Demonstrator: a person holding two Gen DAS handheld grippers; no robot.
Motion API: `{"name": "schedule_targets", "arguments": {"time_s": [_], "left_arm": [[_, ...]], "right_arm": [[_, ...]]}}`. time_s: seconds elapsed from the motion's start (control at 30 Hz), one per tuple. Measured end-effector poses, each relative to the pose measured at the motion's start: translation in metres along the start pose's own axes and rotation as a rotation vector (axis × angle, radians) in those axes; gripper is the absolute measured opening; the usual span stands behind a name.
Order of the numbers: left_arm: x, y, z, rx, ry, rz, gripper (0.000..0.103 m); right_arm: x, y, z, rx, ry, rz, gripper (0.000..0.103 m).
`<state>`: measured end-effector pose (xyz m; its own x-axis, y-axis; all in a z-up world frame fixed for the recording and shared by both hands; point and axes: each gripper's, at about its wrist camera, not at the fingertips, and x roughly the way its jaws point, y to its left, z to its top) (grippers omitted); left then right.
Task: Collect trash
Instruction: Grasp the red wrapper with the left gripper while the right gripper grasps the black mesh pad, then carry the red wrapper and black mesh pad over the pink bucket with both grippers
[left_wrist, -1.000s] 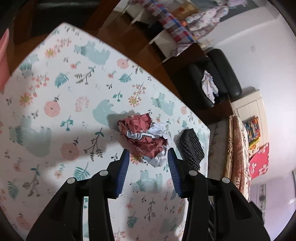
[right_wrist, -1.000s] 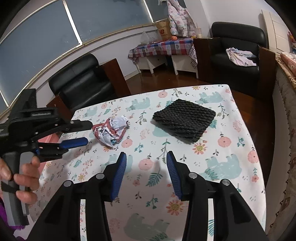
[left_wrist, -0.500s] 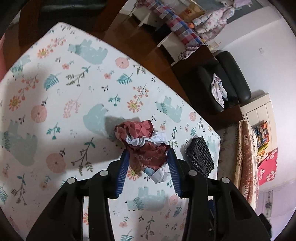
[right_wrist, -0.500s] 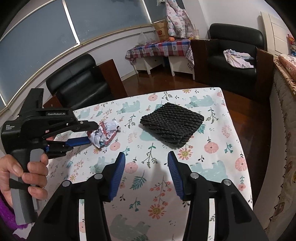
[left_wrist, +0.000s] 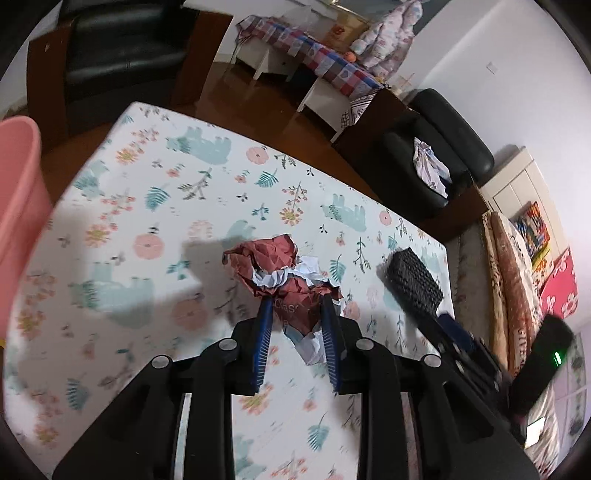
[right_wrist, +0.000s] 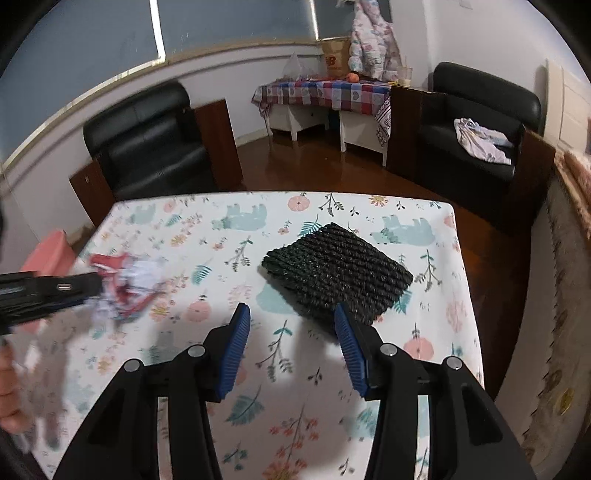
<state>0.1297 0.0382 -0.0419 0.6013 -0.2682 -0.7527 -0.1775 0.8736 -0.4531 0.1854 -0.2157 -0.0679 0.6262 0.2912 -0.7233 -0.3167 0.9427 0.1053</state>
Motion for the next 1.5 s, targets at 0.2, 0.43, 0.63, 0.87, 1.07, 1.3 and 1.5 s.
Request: {"name": "schedule_targets", "arguments": {"time_s": [0.2, 0.43, 0.63, 0.87, 1.07, 1.3, 1.5], "left_arm": [[-0.028, 0.004, -0.010, 0.052, -0.036, 0.001, 0.026], [-0.051, 0.010, -0.019, 0.080, -0.080, 0.000, 0.026], [-0.065, 0.018, -0.027, 0.082, -0.098, -0.001, 0.026], [-0.078, 0.027, -0.039, 0.106, -0.125, 0.026, 0.026], [-0.089, 0.035, -0.047, 0.131, -0.153, 0.066, 0.026], [-0.102, 0.042, -0.055, 0.158, -0.194, 0.112, 0.026], [-0.112, 0.045, -0.059, 0.171, -0.229, 0.133, 0.026]], "right_arm": [[0.030, -0.002, 0.008, -0.051, 0.057, -0.068, 0.047], [0.032, -0.015, 0.014, 0.056, 0.060, -0.065, 0.011], [0.003, -0.002, 0.005, 0.134, 0.032, 0.026, 0.010], [-0.035, 0.041, -0.010, 0.200, 0.016, 0.193, 0.010], [-0.054, 0.079, -0.018, 0.221, 0.033, 0.323, 0.010], [-0.064, 0.107, -0.024, 0.217, 0.042, 0.380, 0.010], [-0.067, 0.127, -0.026, 0.198, 0.059, 0.400, 0.010]]}}
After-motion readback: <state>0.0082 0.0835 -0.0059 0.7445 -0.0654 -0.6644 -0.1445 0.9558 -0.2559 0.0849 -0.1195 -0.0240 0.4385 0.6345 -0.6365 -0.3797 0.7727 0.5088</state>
